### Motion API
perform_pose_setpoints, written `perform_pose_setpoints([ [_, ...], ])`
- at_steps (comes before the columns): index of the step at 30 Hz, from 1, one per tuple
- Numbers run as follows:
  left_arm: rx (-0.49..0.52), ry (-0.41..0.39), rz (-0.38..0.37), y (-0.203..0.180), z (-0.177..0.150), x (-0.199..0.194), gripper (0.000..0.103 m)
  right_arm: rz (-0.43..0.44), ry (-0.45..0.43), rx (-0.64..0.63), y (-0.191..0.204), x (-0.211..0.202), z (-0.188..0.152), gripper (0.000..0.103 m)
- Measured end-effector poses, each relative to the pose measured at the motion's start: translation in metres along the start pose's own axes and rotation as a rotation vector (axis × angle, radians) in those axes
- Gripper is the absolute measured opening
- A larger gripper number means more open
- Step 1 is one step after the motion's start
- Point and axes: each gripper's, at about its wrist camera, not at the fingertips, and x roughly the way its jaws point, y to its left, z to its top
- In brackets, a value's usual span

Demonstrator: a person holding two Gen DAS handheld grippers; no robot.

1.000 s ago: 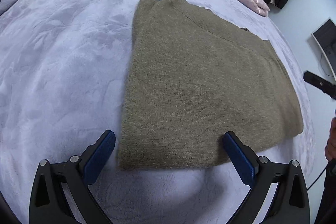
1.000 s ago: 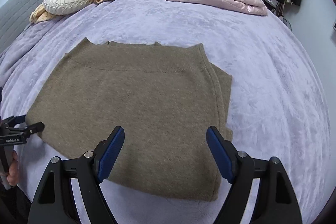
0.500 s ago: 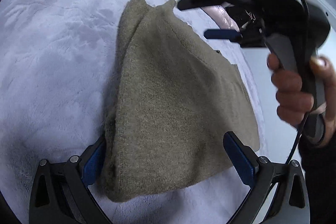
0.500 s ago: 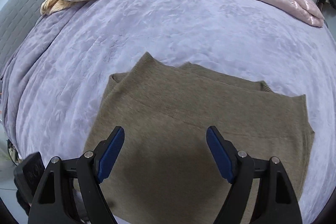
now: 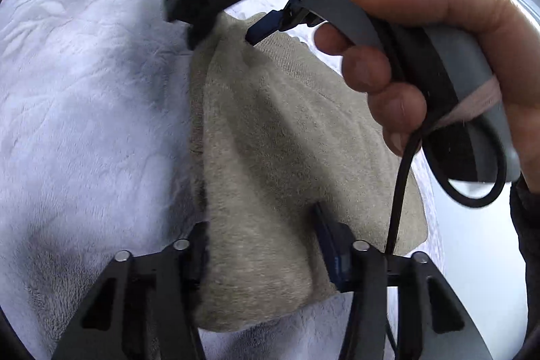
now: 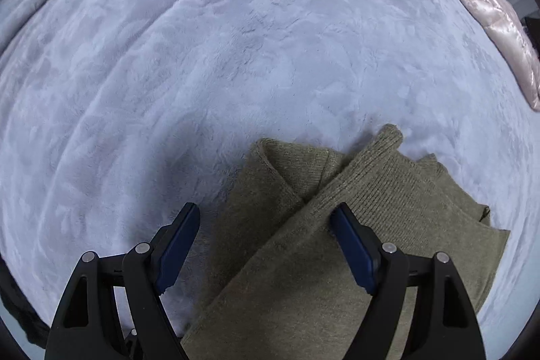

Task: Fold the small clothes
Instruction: 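Grasp the sweater side edge with the left tool while the right tool pins the sweater, then lift the gripped side with the left tool and fold it over toward the right tool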

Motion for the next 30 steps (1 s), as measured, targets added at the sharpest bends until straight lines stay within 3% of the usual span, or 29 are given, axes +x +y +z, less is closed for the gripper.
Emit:
perform_pose_setpoints([
  [2,0.002,0.004,0.017,-0.003,-0.001,-0.001,0.033,-0.056,-0.006,-0.047,0.009,0.005,-0.004,0.065],
  [3,0.012,0.006,0.031,-0.007,-0.002,-0.002,0.03,-0.079,-0.013,-0.06,0.011,0.006,-0.006,0.052],
  [4,0.028,0.004,0.058,-0.012,-0.002,-0.002,0.03,-0.086,-0.02,-0.07,0.012,0.004,-0.008,0.04],
  [6,0.064,0.003,0.115,-0.025,-0.002,-0.001,0.025,-0.078,-0.035,-0.076,0.01,-0.003,-0.012,0.026],
  [11,0.108,0.002,0.208,-0.047,-0.003,0.0,0.023,-0.02,-0.073,-0.067,0.001,-0.023,-0.021,0.022],
  [26,0.191,-0.007,0.355,-0.096,0.001,0.006,0.019,0.076,-0.166,-0.08,-0.026,-0.074,-0.038,0.022],
  [30,0.226,-0.009,0.432,-0.114,-0.001,0.007,0.019,0.115,-0.192,-0.075,-0.04,-0.085,-0.044,0.022],
])
